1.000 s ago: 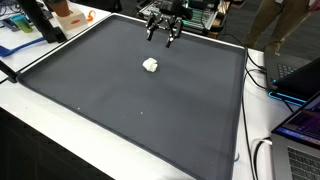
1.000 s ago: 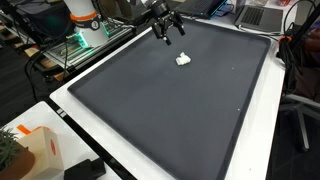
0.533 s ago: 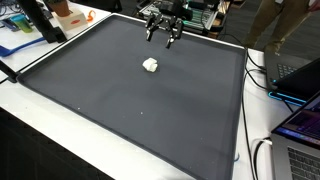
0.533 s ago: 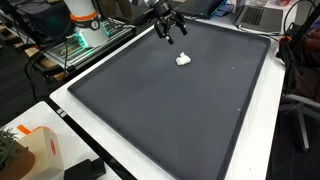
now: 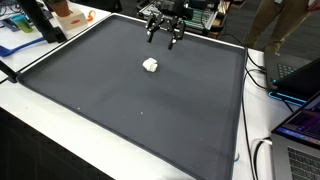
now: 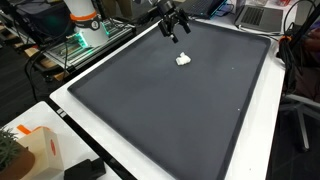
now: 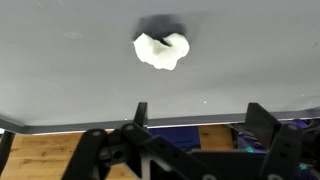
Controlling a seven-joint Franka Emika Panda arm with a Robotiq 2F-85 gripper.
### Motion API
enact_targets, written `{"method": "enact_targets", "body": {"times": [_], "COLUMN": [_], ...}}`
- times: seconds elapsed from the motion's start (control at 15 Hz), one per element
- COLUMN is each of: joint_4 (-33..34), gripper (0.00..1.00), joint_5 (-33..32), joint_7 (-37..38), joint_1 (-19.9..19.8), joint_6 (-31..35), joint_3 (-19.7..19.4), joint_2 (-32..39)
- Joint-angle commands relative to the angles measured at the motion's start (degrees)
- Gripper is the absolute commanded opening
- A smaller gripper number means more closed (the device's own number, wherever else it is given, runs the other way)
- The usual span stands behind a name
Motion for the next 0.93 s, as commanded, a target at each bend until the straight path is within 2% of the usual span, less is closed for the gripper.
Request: {"method": "enact_targets", "body": {"times": [0.0,0.33,0.67,0.87], "joint_4": [1.26,4.45,6.93,8.32], "gripper": [1.0,1.0,1.0,1.0], "joint_5": [-0.16,2.29,8.34,8.42], "joint_7": [-3.57,-9.58,-16.46,-15.68], "joint_1": [-0.4,0.17,2.89,2.46], "joint_6": [-6.34,-15.59,-21.34,-27.39], "joint_3": [-0.76,-3.26,-9.57,-10.25], "joint_2": [-2.34,-3.45,-4.17,-6.68]}}
